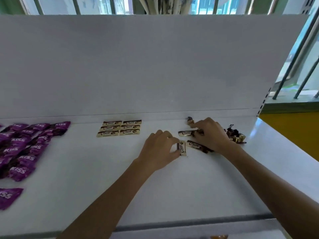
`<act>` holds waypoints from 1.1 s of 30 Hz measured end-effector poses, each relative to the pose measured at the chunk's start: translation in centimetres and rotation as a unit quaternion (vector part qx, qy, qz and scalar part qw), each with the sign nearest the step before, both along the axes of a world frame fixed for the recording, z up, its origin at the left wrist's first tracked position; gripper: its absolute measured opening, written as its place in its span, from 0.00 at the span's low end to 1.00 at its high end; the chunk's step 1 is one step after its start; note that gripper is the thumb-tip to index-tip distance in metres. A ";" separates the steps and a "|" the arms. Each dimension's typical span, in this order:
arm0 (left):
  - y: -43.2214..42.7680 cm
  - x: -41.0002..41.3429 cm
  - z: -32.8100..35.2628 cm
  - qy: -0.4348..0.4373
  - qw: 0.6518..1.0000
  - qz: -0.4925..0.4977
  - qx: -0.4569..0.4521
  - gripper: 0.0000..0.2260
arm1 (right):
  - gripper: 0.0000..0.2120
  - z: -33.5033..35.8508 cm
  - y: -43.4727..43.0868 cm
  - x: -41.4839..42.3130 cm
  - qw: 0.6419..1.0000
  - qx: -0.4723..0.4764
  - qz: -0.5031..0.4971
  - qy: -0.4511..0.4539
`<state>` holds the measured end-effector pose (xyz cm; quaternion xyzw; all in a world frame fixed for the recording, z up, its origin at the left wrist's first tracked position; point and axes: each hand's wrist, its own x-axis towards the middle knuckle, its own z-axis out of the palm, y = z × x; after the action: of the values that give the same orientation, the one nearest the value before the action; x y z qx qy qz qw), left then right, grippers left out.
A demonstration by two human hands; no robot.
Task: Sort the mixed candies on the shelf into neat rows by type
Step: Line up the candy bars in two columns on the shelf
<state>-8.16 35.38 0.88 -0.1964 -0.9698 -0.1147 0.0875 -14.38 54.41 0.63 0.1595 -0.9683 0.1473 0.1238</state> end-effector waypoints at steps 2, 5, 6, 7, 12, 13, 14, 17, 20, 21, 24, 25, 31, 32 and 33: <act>1.3 0.3 -0.7 -0.017 1.000 0.014 0.011 0.21 | 0.16 -0.5 0.7 0.4 1.000 0.000 0.018 -0.006; 2.4 0.8 -1.5 -0.033 0.998 0.045 0.026 0.20 | 0.19 -0.7 1.3 0.8 0.998 0.041 0.040 -0.024; 2.7 1.0 -1.5 -0.029 0.998 0.052 0.030 0.19 | 0.19 -0.7 1.4 0.8 0.997 0.061 0.043 -0.026; 2.8 1.2 -1.5 -0.025 0.997 0.058 0.033 0.17 | 0.18 -0.7 1.4 0.9 0.996 0.077 0.042 -0.025; 3.6 2.8 -1.4 -0.025 0.994 0.078 0.070 0.15 | 0.14 -0.9 1.1 0.1 0.994 0.103 0.042 -0.005; 3.7 3.1 -1.4 -0.022 0.993 0.082 0.077 0.14 | 0.15 -0.9 0.9 -0.2 0.993 0.106 0.055 -0.014; 3.7 3.4 -1.4 -0.019 0.993 0.085 0.084 0.13 | 0.14 -0.9 0.8 -0.3 0.992 0.105 0.068 -0.030; 3.5 4.2 -1.5 -0.020 0.989 0.103 0.104 0.07 | 0.12 -0.7 0.8 -0.6 0.990 0.102 0.088 -0.033; 3.4 4.7 -1.4 -0.022 0.985 0.124 0.115 0.07 | 0.14 -0.5 1.0 -0.3 0.992 0.085 0.093 -0.010; 3.4 4.8 -1.3 -0.016 0.986 0.128 0.109 0.07 | 0.15 -0.6 1.1 -0.2 0.992 0.082 0.095 -0.004; 3.7 5.3 -1.3 0.006 0.990 0.124 0.072 0.11 | 0.15 -0.8 1.3 0.0 0.991 0.083 0.102 0.014; 3.7 5.5 -1.3 0.013 0.991 0.118 0.061 0.12 | 0.13 -0.8 1.3 0.0 0.991 0.075 0.107 0.021; 1.5 7.0 -1.5 0.076 0.988 0.117 0.059 0.13 | 0.08 -0.2 -0.6 0.9 0.986 -0.035 0.152 0.052; 1.0 7.2 -1.4 0.081 0.988 0.120 0.061 0.13 | 0.09 0.0 -1.2 1.4 0.985 -0.055 0.162 0.036; 0.4 7.4 -1.2 0.083 0.987 0.124 0.063 0.13 | 0.09 0.2 -2.0 1.8 0.982 -0.073 0.171 0.019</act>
<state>-0.75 35.76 -0.34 -0.0772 -0.9669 -0.1474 0.1933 -12.57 52.44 0.80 0.3161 -0.9107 0.2336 0.1267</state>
